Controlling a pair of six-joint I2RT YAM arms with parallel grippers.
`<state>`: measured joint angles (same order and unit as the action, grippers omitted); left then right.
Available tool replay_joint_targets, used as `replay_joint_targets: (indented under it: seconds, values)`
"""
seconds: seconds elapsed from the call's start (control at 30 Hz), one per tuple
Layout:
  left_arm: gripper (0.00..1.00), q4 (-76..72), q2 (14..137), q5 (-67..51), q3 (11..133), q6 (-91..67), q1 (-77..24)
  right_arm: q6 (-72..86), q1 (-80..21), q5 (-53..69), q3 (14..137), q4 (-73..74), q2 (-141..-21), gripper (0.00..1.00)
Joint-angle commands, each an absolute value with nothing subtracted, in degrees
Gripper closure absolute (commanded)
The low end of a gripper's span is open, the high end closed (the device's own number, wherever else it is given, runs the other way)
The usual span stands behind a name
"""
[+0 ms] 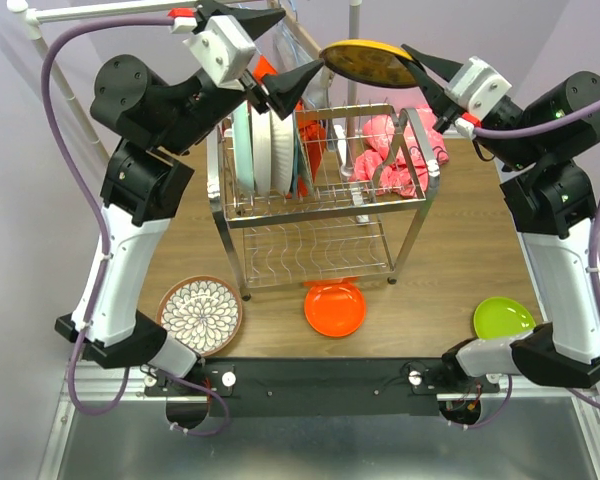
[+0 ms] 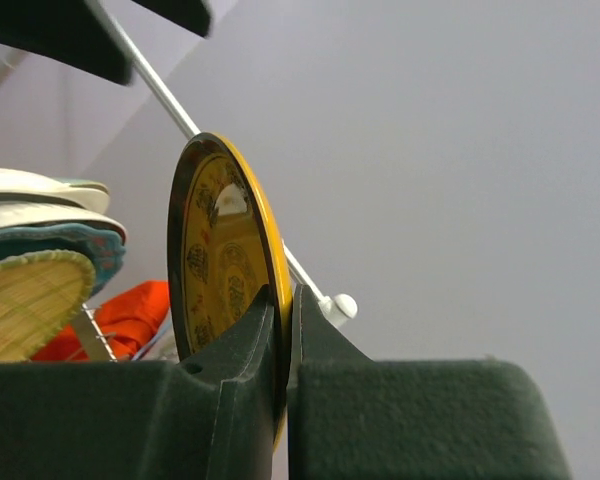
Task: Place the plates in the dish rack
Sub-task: Pass the plate from the right arm to the left, then pass the plate from the left arm to the right
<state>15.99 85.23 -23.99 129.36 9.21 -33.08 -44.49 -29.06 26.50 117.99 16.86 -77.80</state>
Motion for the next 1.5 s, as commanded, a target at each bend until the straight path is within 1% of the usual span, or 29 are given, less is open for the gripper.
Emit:
replay_joint_targets:
  seconds: [0.0, 0.1, 0.17, 0.2, 0.27, 0.37, 0.43, 0.47, 0.5, 0.67, 0.73, 0.77, 0.8, 0.87, 0.9, 0.97, 1.0, 1.07, 1.17, 1.23, 1.27, 1.3, 1.37, 1.4, 1.47]
  values:
    - [0.18, 17.6, 89.0, -27.1, 132.4, 13.7, -33.7, -42.1, -29.0, 33.5, 116.7, 13.4, -75.6, 1.0]
    - [0.23, 18.1, 89.6, -29.7, 132.0, 13.9, -34.5, -41.1, -28.9, 32.1, 118.4, 13.0, -76.7, 0.99]
    - [0.24, 18.5, 89.2, -30.1, 130.4, 14.6, -35.2, -40.9, -29.0, 31.7, 119.3, 12.9, -77.3, 0.99]
    - [0.26, 19.2, 89.0, -29.5, 130.0, 15.0, -36.0, -40.9, -28.9, 32.2, 119.3, 12.8, -77.3, 1.0]
    - [0.28, 19.9, 89.1, -27.9, 129.5, 17.1, -37.3, -40.8, -29.0, 33.2, 118.9, 12.8, -77.1, 1.0]
    - [0.32, 22.0, 89.9, -22.3, 129.9, 21.5, -40.4, -40.5, -29.0, 36.3, 117.6, 12.8, -76.6, 0.99]
    - [0.51, 23.0, 90.9, -18.8, 130.9, 23.0, -41.9, -40.8, -29.0, 37.7, 117.0, 12.8, -76.2, 1.0]
    - [0.65, 23.1, 91.0, -17.9, 131.2, 23.8, -42.3, -40.8, -29.0, 37.9, 117.1, 12.7, -76.3, 1.0]
    - [1.0, 23.0, 91.1, -15.1, 131.5, 23.9, -42.5, -40.6, -29.0, 37.7, 117.1, 12.7, -76.2, 0.99]
    - [1.0, 21.3, 90.2, -11.8, 130.8, 26.2, -43.9, -39.9, -28.9, 36.1, 118.0, 12.6, -76.3, 0.99]
    - [1.0, 19.5, 89.2, -8.9, 129.7, 27.5, -44.3, -37.5, -29.0, 33.8, 118.4, 12.0, -76.6, 0.94]
    - [1.0, 18.6, 88.7, -7.4, 128.2, 28.1, -44.6, -36.1, -29.0, 32.4, 118.9, 11.1, -76.9, 0.85]
    - [1.0, 16.2, 88.2, -4.0, 127.4, 28.8, -45.3, -33.0, -29.0, 29.3, 119.2, 10.4, -77.0, 0.61]
    - [1.0, 13.0, 86.4, -1.4, 123.9, 30.8, -45.8, -29.6, -28.9, 25.9, 120.2, 8.7, -77.7, 0.35]
    - [1.0, 10.0, 85.7, -0.4, 122.7, 31.4, -46.1, -26.8, -28.9, 22.8, 120.8, 8.5, -78.0, 0.19]
    - [1.0, 7.3, 84.2, 1.8, 120.6, 32.5, -46.2, -24.8, -29.0, 20.8, 121.5, 8.3, -78.3, 0.12]
    - [1.0, 5.5, 84.0, 2.6, 120.3, 33.0, -46.3, -23.9, -29.0, 19.9, 121.6, 8.2, -78.1, 0.05]
    - [1.0, 4.5, 83.8, 3.2, 120.4, 33.9, -46.4, -22.7, -28.9, 18.5, 121.6, 7.7, -78.0, 0.0]
    - [1.0, 1.9, 84.0, 5.5, 119.7, 37.0, -47.9, -17.1, -29.0, 14.5, 122.7, 7.0, -77.7, 0.0]
    - [1.0, -1.8, 84.1, 10.5, 118.3, 40.8, -49.7, -9.0, -29.0, 11.4, 122.7, 7.0, -76.9, 0.0]
    - [1.0, -3.8, 84.0, 12.5, 116.2, 42.9, -52.2, -5.5, -29.0, 10.6, 122.2, 7.0, -76.5, 0.0]
    - [1.0, -8.0, 83.9, 16.0, 115.0, 47.5, -53.3, 2.6, -28.9, 10.1, 121.2, 7.1, -75.9, 0.0]
    - [1.0, -12.7, 84.0, 19.2, 111.6, 51.7, -56.0, 10.4, -28.9, 9.4, 118.5, 7.0, -74.1, 0.0]
    - [1.0, -16.8, 84.0, 21.7, 110.7, 55.9, -56.8, 17.7, -28.9, 9.2, 118.0, 7.0, -73.8, 0.0]
    - [1.0, -20.7, 84.4, 23.9, 108.3, 60.4, -57.9, 23.8, -29.0, 10.0, 118.3, 7.1, -74.1, 0.0]
